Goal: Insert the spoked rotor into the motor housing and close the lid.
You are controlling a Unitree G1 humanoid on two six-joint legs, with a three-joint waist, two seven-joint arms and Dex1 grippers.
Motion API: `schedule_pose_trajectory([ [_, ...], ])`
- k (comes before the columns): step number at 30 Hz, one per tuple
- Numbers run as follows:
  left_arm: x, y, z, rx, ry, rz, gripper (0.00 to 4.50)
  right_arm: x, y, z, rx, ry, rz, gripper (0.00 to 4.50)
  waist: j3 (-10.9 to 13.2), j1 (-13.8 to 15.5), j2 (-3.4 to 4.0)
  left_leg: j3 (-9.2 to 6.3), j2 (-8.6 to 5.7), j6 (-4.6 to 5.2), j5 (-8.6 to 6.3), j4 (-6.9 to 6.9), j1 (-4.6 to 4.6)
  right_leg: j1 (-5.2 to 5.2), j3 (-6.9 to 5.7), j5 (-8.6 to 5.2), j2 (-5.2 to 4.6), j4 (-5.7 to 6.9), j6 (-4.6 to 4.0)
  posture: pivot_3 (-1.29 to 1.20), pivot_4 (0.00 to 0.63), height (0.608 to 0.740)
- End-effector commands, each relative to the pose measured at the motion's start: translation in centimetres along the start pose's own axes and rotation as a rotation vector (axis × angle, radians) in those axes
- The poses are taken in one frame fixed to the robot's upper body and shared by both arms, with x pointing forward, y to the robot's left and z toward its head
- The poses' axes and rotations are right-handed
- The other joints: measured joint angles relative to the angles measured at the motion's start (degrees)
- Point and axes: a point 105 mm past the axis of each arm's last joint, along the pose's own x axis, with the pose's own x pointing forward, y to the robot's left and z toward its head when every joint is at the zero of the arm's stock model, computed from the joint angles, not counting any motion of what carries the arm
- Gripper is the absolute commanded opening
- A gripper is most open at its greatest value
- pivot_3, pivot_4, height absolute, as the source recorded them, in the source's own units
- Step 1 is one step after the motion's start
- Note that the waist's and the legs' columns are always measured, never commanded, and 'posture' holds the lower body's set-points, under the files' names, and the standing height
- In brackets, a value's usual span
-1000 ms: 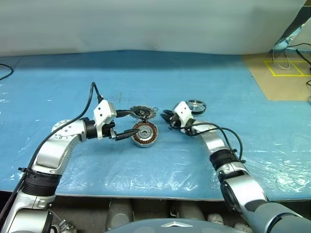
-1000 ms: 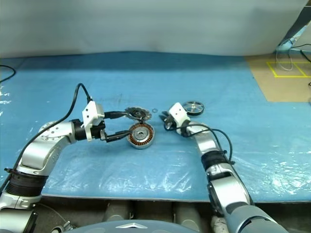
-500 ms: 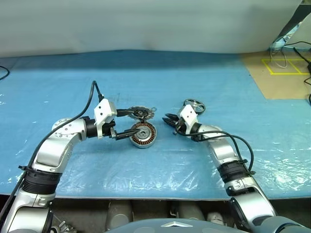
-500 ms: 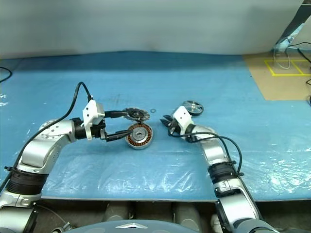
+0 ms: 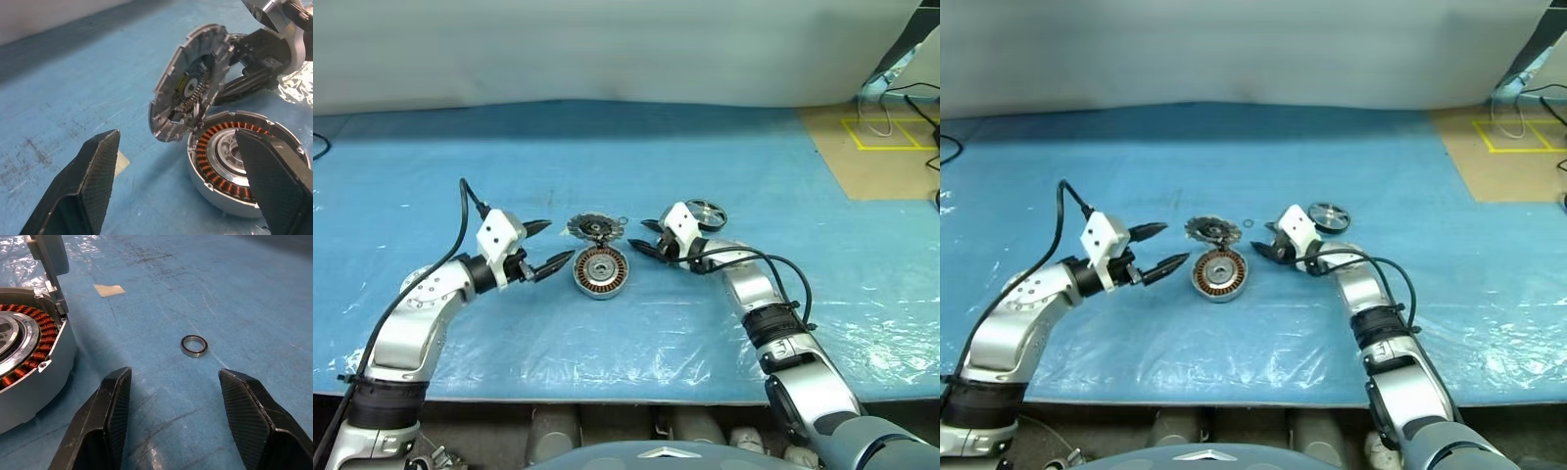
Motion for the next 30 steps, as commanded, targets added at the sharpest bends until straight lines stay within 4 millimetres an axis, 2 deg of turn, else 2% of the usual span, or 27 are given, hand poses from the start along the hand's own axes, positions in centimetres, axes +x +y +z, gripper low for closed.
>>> schedule_pose_trajectory([
  [1,-1.2,-0.1,1.5,0.043,-0.046,0.04,3.98,-0.3,1.4,1.2,-0.042,-0.044,0.091,2.76,0.0,-0.1,0.0,0.0,0.0,0.01,-0.01,0.0,0.0,-0.01,0.0,0.0,0.0,0.0,0.0,0.0,0.15,0.74],
  [3,-1.6,-0.4,1.5,0.033,-0.043,0.039,3.98,-0.4,2.5,0.8,-0.038,-0.039,0.1,2.76,0.0,-0.2,-0.01,0.0,0.01,0.03,-0.01,-0.01,-0.03,-0.04,-0.02,0.0,0.01,-0.01,0.0,0.0,0.15,0.74],
  [6,-1.9,-1.0,1.4,0.021,-0.039,0.039,3.98,-0.7,2.7,1.1,-0.029,-0.055,0.037,2.76,0.0,-0.2,-0.01,0.0,0.01,0.04,-0.02,-0.01,-0.01,-0.04,-0.02,0.0,0.01,-0.01,0.0,0.0,0.15,0.74],
  [8,-2.0,-1.3,1.0,0.011,-0.032,0.04,3.98,0.1,1.9,1.7,-0.008,-0.072,-0.064,2.76,0.0,-0.3,-0.01,0.0,0.0,0.08,-0.04,0.04,0.0,-0.03,-0.01,0.0,0.0,0.02,0.0,0.0,0.15,0.74],
  [11,-1.8,-1.5,1.0,0.001,-0.032,0.036,3.98,1.2,1.9,2.7,0.004,-0.092,-0.125,2.76,0.0,-0.7,-0.02,0.0,0.05,-0.03,-0.09,0.01,0.08,-0.02,0.01,0.06,0.02,0.11,-0.07,0.0,0.15,0.74],
  [16,-1.4,-1.7,1.0,-0.002,-0.037,0.025,3.98,2.6,-0.3,3.2,0.034,-0.071,-0.248,2.76,0.0,-0.8,-0.01,-0.01,0.03,-0.37,0.01,-0.02,0.1,-0.05,0.01,0.07,0.03,0.15,-0.09,0.0,0.15,0.74],
  [25,-1.0,-1.3,1.1,0.0,-0.042,0.021,3.98,4.3,-1.5,2.2,0.048,-0.012,-0.291,2.76,0.0,-0.9,-0.01,0.0,-0.04,-0.18,0.11,-0.04,0.01,-0.11,-0.01,0.07,0.03,0.08,-0.09,0.0,0.15,0.74],
  [28,-1.0,-1.5,1.1,-0.002,-0.043,0.019,3.98,4.5,-1.7,2.4,-0.025,-0.008,-0.294,2.76,0.0,-1.0,-0.01,0.0,-0.03,-0.18,0.11,-0.04,0.01,-0.12,-0.01,0.08,0.03,0.12,-0.1,0.0,0.15,0.74],
  [30,-1.0,-1.5,0.8,-0.004,-0.036,0.021,3.98,4.7,-1.6,2.2,-0.011,-0.007,-0.291,2.76,0.0,-1.0,-0.01,0.0,-0.03,-0.18,0.12,-0.03,0.02,-0.13,-0.01,0.08,0.03,0.16,-0.1,0.0,0.15,0.74],
])
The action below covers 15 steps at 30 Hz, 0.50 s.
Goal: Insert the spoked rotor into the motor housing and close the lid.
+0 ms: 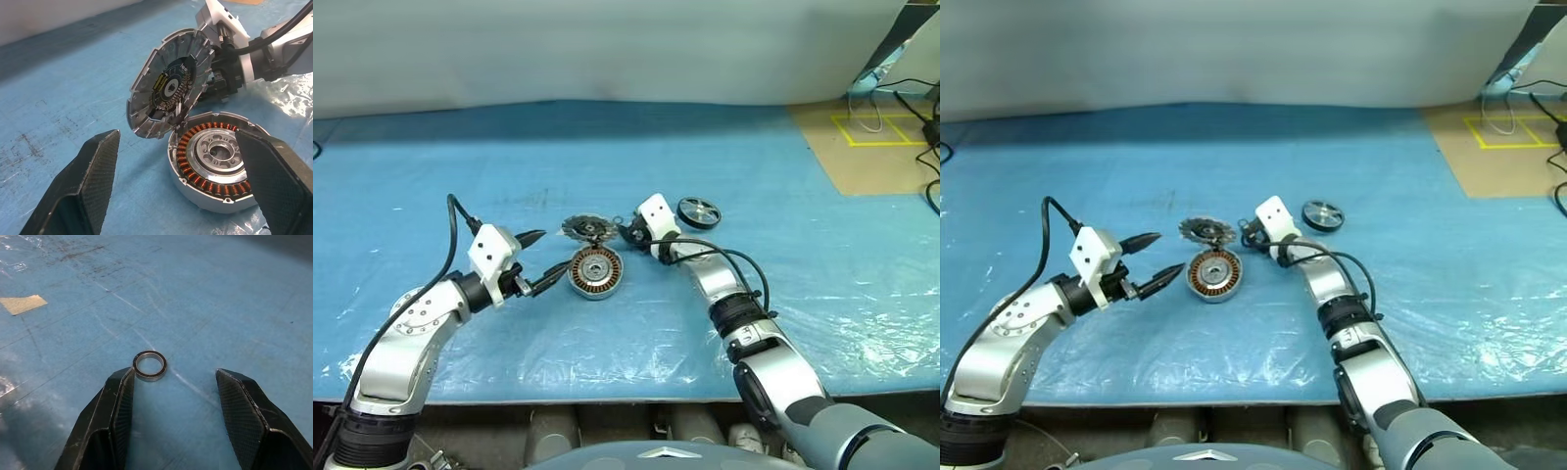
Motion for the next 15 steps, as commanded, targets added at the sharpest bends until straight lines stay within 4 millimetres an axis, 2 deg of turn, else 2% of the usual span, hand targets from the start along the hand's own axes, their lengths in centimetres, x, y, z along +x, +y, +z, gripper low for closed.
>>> schedule_pose_trajectory([
  [1,0.0,-0.3,0.2,0.005,-0.016,-0.006,3.98,0.6,0.1,1.4,-0.031,-0.051,0.007,2.76,0.0,0.0,0.0,0.0,0.0,0.0,0.0,0.02,0.01,0.0,0.0,0.0,0.0,0.02,0.0,0.0,0.15,0.74],
  [15,0.1,-0.2,0.4,0.014,-0.017,-0.012,3.98,1.9,1.8,0.5,0.005,-0.033,0.036,2.76,0.0,0.0,0.0,0.0,0.08,0.02,0.0,0.1,0.03,0.0,0.01,0.0,0.0,0.18,-0.02,0.0,0.15,0.74],
])
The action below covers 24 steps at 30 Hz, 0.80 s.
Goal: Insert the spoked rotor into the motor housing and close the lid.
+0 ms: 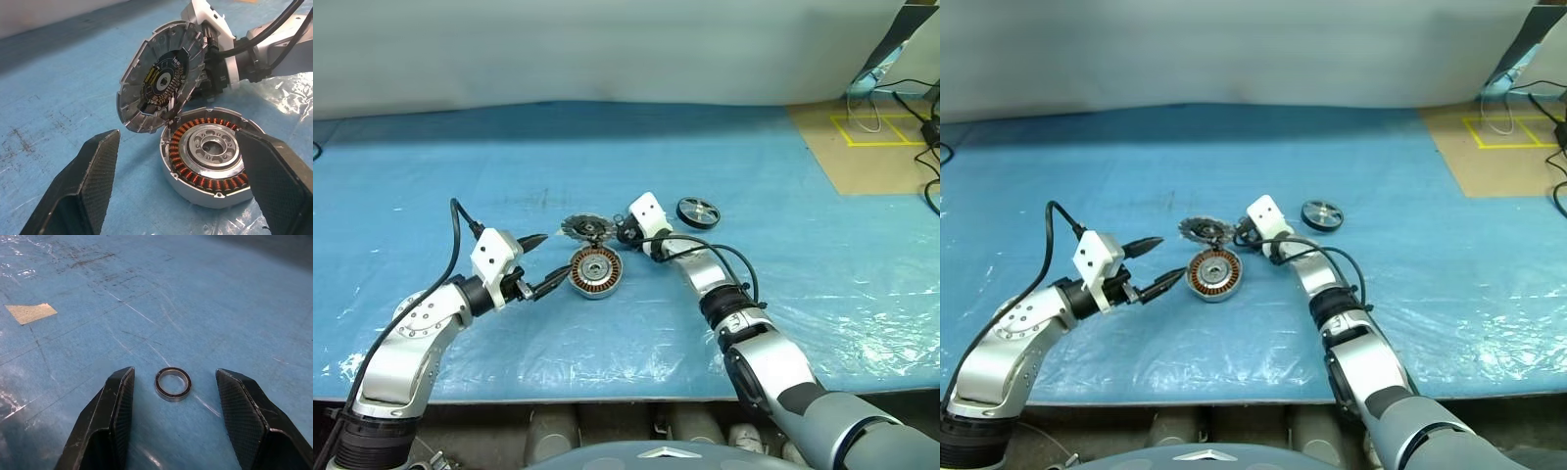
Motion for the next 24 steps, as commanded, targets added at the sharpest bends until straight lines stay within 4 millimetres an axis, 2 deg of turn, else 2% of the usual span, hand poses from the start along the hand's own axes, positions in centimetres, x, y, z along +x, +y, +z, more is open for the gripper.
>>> schedule_pose_trajectory([
  [1,0.1,0.0,0.8,0.026,-0.025,-0.008,3.98,0.5,0.3,0.4,-0.007,-0.011,0.003,2.76,0.0,0.0,0.0,0.0,0.0,0.0,0.0,0.02,0.01,0.0,0.01,0.0,0.0,0.02,0.0,0.0,0.15,0.74],
  [6,0.1,0.1,0.8,0.031,-0.025,-0.009,3.98,0.6,0.1,0.2,0.006,-0.001,-0.006,2.76,0.0,0.0,0.0,0.0,0.01,0.0,0.0,0.07,0.0,0.0,0.02,0.0,0.0,0.13,-0.01,0.0,0.15,0.74],
  [9,0.1,0.0,0.8,0.032,-0.024,-0.012,3.98,0.4,-0.3,-0.2,0.01,0.008,-0.014,2.17,0.0,0.0,0.0,0.01,0.01,0.0,0.0,0.09,0.01,0.0,0.03,0.0,0.0,0.18,-0.01,0.0,0.15,0.74],
  [12,0.1,0.0,0.8,0.032,-0.025,-0.013,3.98,0.2,-0.4,-0.4,0.014,0.014,-0.018,1.09,0.0,0.0,0.0,0.0,0.01,-0.01,-0.01,0.12,0.01,0.0,0.03,0.0,-0.01,0.19,-0.01,0.0,0.15,0.74],
  [14,0.2,0.0,0.8,0.033,-0.025,-0.016,3.98,0.2,-0.4,-0.5,0.01,0.016,-0.015,0.53,0.0,0.0,0.0,0.0,0.0,-0.01,-0.01,0.13,0.0,0.0,0.03,0.0,-0.01,0.19,-0.01,0.0,0.15,0.74],
  [21,0.5,0.2,1.0,0.036,-0.029,-0.027,3.98,-0.2,-1.2,0.3,-0.009,-0.015,-0.032,0.55,0.0,0.1,0.0,0.0,0.0,0.0,-0.01,0.13,0.0,-0.01,0.03,0.0,-0.01,0.19,-0.01,0.0,0.15,0.74],
  [24,0.8,-0.1,1.1,0.034,-0.032,-0.051,3.98,-0.8,-1.5,1.6,-0.032,-0.07,-0.035,0.55,0.0,0.2,0.0,0.0,-0.01,0.01,0.0,0.13,-0.03,-0.06,0.03,0.0,-0.01,0.18,-0.01,0.0,0.15,0.74],
])
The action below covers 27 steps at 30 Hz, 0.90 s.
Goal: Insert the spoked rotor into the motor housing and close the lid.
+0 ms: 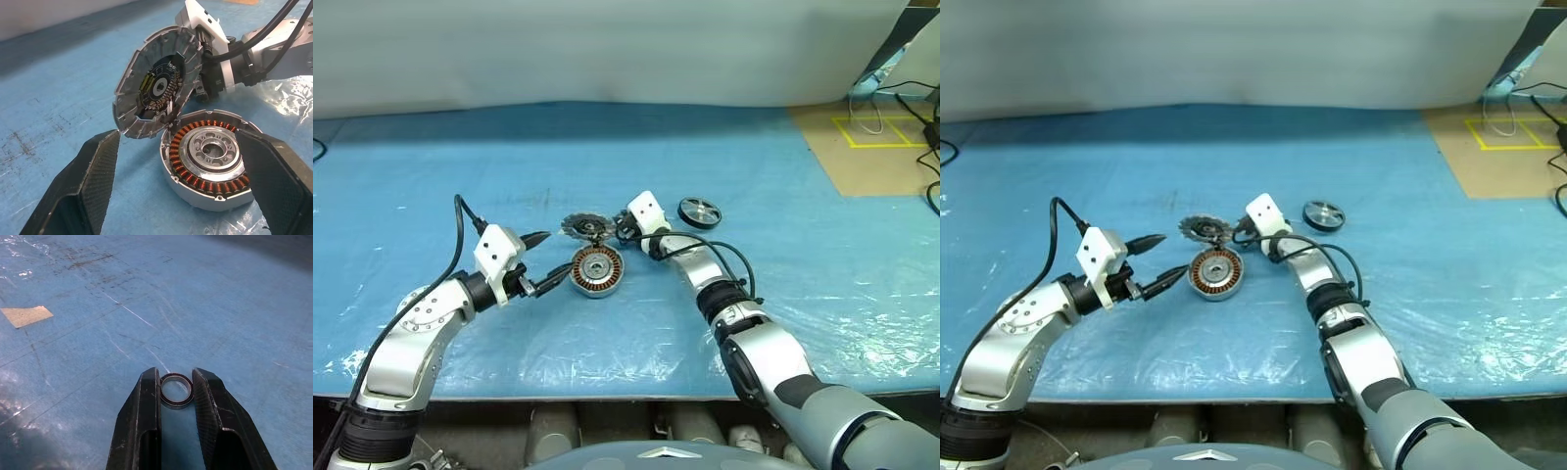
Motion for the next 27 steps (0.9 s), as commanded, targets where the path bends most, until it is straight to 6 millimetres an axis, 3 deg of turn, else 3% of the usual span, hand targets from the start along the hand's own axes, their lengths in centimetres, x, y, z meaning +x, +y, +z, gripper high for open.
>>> schedule_pose_trajectory([
  [1,0.3,-0.4,1.0,0.028,-0.031,-0.036,3.98,-0.8,-0.9,2.2,-0.05,-0.091,-0.03,0.55,0.0,0.0,0.0,0.0,0.0,0.01,0.01,0.0,-0.03,-0.04,0.0,0.0,0.0,-0.02,0.0,0.0,0.15,0.74],
  [7,1.2,-0.2,1.3,0.031,-0.047,-0.074,3.98,-3.7,-5.1,3.0,-0.164,-0.09,-0.205,0.55,0.0,0.2,0.0,0.0,-0.09,0.0,0.02,0.0,-0.08,-0.11,0.01,0.01,0.0,0.0,0.01,0.0,0.15,0.74],
  [10,1.7,-0.3,1.4,0.028,-0.055,-0.104,3.98,-5.4,-6.2,3.4,-0.123,-0.09,-0.239,0.55,0.0,0.4,-0.01,0.0,-0.17,-0.03,0.01,-0.01,-0.07,-0.11,0.02,0.01,0.01,0.0,0.01,0.0,0.15,0.74],
  [13,2.1,-0.7,1.3,0.026,-0.051,-0.148,3.98,-7.0,-5.0,3.9,-0.06,-0.1,-0.147,0.55,0.0,0.2,-0.01,0.0,-0.19,-0.04,0.02,-0.04,-0.07,-0.11,0.05,0.02,0.03,-0.03,0.03,0.0,0.15,0.74],
  [16,2.3,-1.0,1.5,0.03,-0.053,-0.195,3.98,-9.8,-2.1,4.8,-0.046,-0.143,0.051,0.55,0.0,0.4,-0.01,-0.01,-0.17,-0.03,0.02,-0.1,-0.08,-0.11,0.08,0.03,0.14,-0.07,0.05,0.0,0.15,0.74],
  [20,1.8,-1.6,1.2,0.012,-0.027,-0.265,3.98,-13.1,-0.2,4.4,-0.005,-0.113,0.258,0.55,0.0,0.5,-0.01,-0.02,-0.14,-0.04,0.02,-0.18,-0.04,-0.04,0.08,0.03,0.14,-0.23,0.07,0.0,0.15,0.74],
  [24,1.1,-2.1,0.5,-0.007,0.013,-0.316,3.98,-14.4,1.1,3.7,0.016,-0.058,0.424,0.55,0.0,0.5,-0.01,-0.01,-0.07,-0.14,-0.12,-0.18,0.07,0.24,0.1,0.03,0.13,-0.24,0.06,0.0,0.15,0.74],
  [27,0.2,-2.8,-0.3,-0.016,0.056,-0.366,3.98,-13.8,1.9,4.0,0.007,-0.06,0.512,0.55,0.0,0.2,0.0,-0.01,0.0,-0.12,-0.14,-0.2,0.16,0.32,0.09,0.02,0.13,-0.25,0.05,0.0,0.15,0.74],
])
